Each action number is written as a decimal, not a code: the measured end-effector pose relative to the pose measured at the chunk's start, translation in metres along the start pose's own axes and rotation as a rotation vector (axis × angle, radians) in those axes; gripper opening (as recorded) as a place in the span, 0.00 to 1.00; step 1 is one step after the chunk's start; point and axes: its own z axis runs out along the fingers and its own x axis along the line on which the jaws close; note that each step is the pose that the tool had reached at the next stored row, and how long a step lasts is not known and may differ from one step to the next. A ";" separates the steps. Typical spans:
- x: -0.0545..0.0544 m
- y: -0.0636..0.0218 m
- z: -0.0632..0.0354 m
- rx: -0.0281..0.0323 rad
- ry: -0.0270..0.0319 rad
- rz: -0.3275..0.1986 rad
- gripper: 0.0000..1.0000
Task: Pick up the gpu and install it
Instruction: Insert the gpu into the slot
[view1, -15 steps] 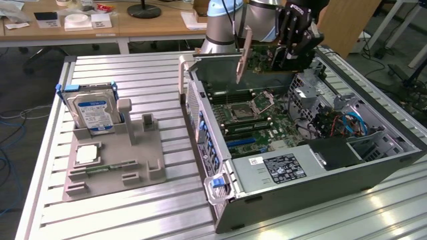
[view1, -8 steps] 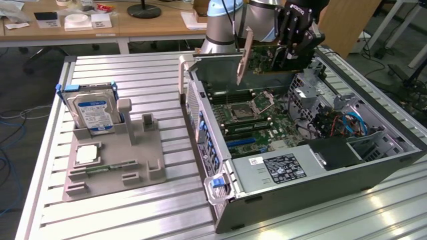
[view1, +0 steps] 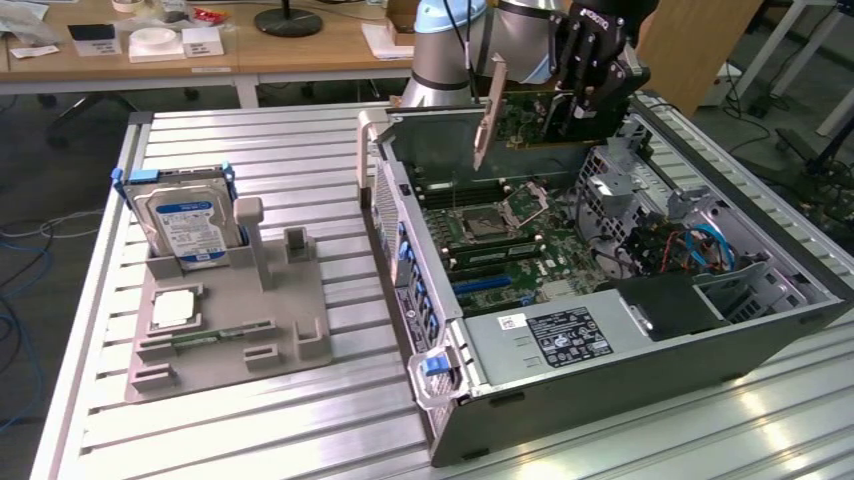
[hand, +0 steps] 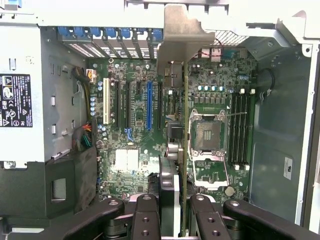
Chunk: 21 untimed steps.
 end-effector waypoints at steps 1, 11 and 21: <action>0.000 0.0000 0.0000 0.0000 0.0000 0.000 0.28; 0.000 0.0003 0.0111 -0.0001 0.0001 0.000 0.28; 0.000 0.0005 0.0183 -0.0001 0.0002 0.000 0.28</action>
